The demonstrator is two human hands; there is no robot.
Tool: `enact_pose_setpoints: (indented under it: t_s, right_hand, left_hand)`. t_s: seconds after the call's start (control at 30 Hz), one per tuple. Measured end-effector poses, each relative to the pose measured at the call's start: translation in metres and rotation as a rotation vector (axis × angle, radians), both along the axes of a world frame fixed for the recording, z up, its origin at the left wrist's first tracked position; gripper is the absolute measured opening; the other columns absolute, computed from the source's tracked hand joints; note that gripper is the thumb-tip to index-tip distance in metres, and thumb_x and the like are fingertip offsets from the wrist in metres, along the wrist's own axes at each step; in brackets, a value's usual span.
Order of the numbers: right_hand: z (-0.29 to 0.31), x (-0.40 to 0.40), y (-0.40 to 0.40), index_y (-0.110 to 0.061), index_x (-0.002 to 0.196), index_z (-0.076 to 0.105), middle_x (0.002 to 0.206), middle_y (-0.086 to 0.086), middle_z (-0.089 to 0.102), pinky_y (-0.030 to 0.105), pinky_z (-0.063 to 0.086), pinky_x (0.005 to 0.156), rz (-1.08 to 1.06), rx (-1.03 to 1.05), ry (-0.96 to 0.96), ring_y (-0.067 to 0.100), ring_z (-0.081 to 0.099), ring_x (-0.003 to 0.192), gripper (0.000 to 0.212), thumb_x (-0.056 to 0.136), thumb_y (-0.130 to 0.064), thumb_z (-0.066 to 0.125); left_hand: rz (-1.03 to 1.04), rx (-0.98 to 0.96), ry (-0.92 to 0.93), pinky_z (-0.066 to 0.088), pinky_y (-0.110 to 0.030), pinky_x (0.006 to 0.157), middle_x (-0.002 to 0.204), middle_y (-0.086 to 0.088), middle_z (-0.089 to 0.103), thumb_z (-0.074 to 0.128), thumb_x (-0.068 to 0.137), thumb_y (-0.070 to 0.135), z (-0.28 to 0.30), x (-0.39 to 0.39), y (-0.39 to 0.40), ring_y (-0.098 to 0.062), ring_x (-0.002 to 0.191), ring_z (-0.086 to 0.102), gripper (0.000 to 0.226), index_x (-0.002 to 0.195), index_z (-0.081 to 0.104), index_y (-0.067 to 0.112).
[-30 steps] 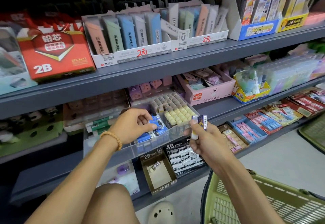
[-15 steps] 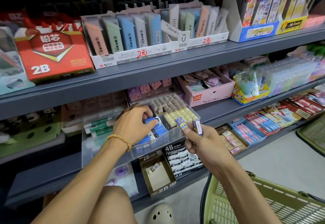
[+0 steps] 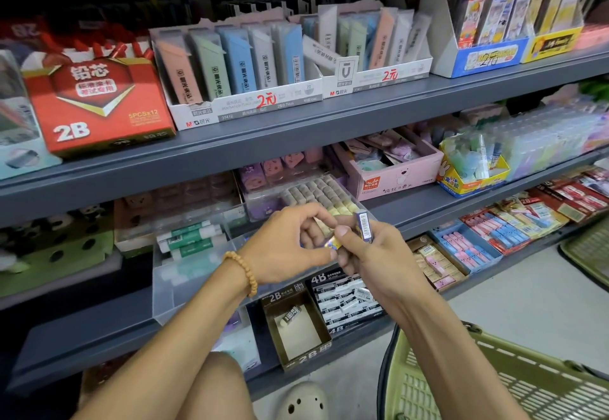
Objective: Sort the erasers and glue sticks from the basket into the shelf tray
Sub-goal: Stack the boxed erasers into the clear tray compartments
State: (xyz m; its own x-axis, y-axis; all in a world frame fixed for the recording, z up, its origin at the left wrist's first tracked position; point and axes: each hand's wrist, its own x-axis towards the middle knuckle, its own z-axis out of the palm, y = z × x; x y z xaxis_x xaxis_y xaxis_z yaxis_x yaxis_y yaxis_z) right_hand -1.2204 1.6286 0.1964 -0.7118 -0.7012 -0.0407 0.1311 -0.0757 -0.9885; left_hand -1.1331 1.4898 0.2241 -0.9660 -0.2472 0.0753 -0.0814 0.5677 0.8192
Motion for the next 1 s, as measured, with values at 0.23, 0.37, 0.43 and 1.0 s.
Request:
enact_pose_setpoints:
  t_s: [0.23, 0.37, 0.43, 1.0]
  right_hand:
    - [0.012, -0.011, 0.013, -0.005, 0.090, 0.069, 0.043, -0.015, 0.051, 0.009, 0.032, 0.037, -0.119, 0.146, 0.053, -0.002, 0.044, 0.034, 0.016, 0.098, -0.017, 0.061]
    - [0.011, -0.016, 0.014, -0.009, 0.103, 0.068, 0.050, -0.011, 0.039, 0.019, 0.018, 0.046, -0.149, 0.195, -0.126, 0.003, 0.030, 0.039, 0.036, 0.103, -0.038, 0.046]
    - [0.006, -0.020, 0.013, -0.007, 0.112, 0.065, 0.056, -0.004, 0.037, 0.025, 0.014, 0.047, -0.167, 0.151, -0.259, 0.009, 0.023, 0.044, 0.036, 0.102, -0.027, 0.036]
    - [-0.007, -0.033, 0.015, -0.010, 0.105, 0.069, 0.068, 0.002, 0.053, 0.024, 0.032, 0.047, -0.250, 0.084, -0.155, 0.010, 0.040, 0.051, 0.024, 0.096, -0.006, 0.047]
  left_hand:
    - [0.142, 0.120, -0.013, 0.046, -0.015, 0.061, 0.081, -0.002, 0.058, 0.069, 0.084, 0.002, 0.006, 0.004, -0.025, -0.013, 0.073, 0.053, 0.020, 0.091, 0.067, 0.021]
    - [0.364, 0.118, 0.063, 0.047, -0.021, 0.056, 0.075, -0.001, 0.064, 0.070, 0.079, -0.001, 0.010, -0.013, -0.041, -0.018, 0.072, 0.058, 0.022, 0.081, 0.060, 0.019]
    - [0.403, 0.058, 0.038, 0.050, -0.034, 0.067, 0.075, -0.001, 0.066, 0.071, 0.078, 0.007, 0.009, -0.022, -0.049, -0.020, 0.073, 0.060, 0.024, 0.084, 0.061, 0.028]
    - [0.228, -0.213, -0.130, 0.055, -0.046, 0.071, 0.079, -0.015, 0.067, 0.067, 0.064, 0.020, 0.007, -0.062, -0.083, -0.023, 0.069, 0.061, 0.018, 0.079, 0.059, 0.023]
